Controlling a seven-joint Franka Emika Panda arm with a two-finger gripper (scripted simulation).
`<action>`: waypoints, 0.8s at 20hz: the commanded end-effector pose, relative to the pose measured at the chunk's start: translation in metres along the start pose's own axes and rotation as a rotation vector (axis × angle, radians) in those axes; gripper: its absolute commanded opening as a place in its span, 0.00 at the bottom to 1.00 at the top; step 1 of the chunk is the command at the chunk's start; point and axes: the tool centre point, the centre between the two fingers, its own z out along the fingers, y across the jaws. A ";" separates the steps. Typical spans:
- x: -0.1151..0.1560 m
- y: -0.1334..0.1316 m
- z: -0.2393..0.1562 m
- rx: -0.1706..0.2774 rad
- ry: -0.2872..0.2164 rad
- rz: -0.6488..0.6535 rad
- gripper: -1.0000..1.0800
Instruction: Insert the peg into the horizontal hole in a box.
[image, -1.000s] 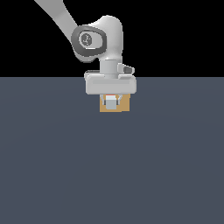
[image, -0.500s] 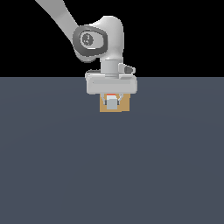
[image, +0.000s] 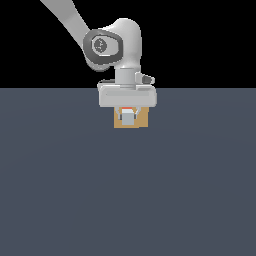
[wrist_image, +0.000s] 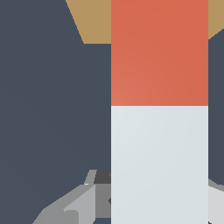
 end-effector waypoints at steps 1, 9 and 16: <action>0.006 0.000 -0.001 -0.003 0.001 -0.001 0.00; 0.060 0.000 -0.003 -0.005 0.002 -0.001 0.00; 0.092 0.001 -0.003 -0.006 0.002 -0.001 0.00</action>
